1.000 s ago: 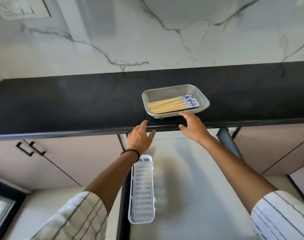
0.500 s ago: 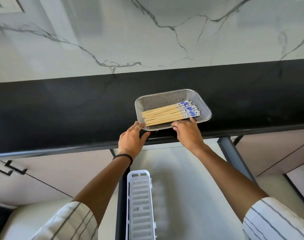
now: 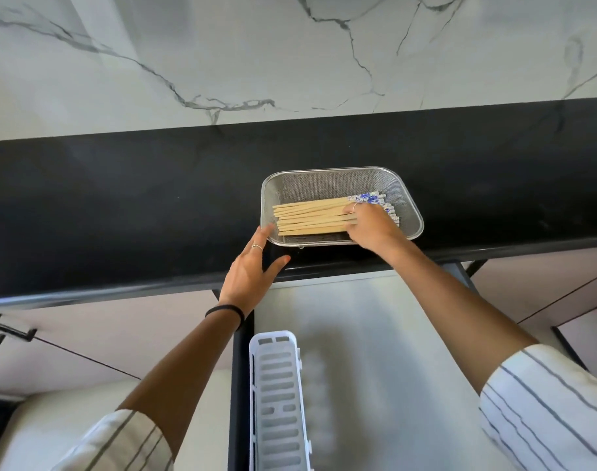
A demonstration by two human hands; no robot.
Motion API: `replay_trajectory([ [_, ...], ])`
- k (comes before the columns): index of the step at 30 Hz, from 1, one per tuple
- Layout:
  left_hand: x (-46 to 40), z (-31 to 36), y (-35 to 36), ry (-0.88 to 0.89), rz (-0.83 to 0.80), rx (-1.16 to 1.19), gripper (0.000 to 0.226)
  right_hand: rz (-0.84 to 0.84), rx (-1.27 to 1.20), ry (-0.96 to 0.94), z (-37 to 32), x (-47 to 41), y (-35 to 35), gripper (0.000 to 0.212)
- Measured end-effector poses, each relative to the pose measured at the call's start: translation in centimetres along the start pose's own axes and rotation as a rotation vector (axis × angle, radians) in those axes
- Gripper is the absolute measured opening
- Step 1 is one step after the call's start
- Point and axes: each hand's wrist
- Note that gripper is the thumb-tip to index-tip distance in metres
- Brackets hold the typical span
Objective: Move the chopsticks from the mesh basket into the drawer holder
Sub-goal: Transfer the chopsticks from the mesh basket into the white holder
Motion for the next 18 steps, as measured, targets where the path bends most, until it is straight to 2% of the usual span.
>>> replay_trajectory([
  [5, -0.1, -0.6, 0.8, -0.138, -0.065, 0.137, 0.075, -0.010, 0.181, 0.048, 0.0, -1.8, 0.4, 0.032],
  [11, 0.1, -0.9, 1.2, -0.090, -0.033, 0.050, 0.074, 0.025, 0.386, -0.019, -0.2, -2.6, 0.8, 0.029],
  [15, 0.7, -1.1, 1.2, -0.033, -0.041, 0.006, 0.096, 0.089, 0.491, -0.084, -0.2, -2.9, 0.7, 0.030],
  [18, 1.3, -1.2, 1.2, 0.020, -0.114, -0.009, 0.114, 0.089, 0.548, -0.147, -0.3, -2.8, 0.6, 0.035],
])
Point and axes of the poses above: each hand's wrist, its own x-axis away from the middle knuckle, its own y-axis out of the palm, z = x × y, and after that the axes turned 15 degrees about y, right-handed
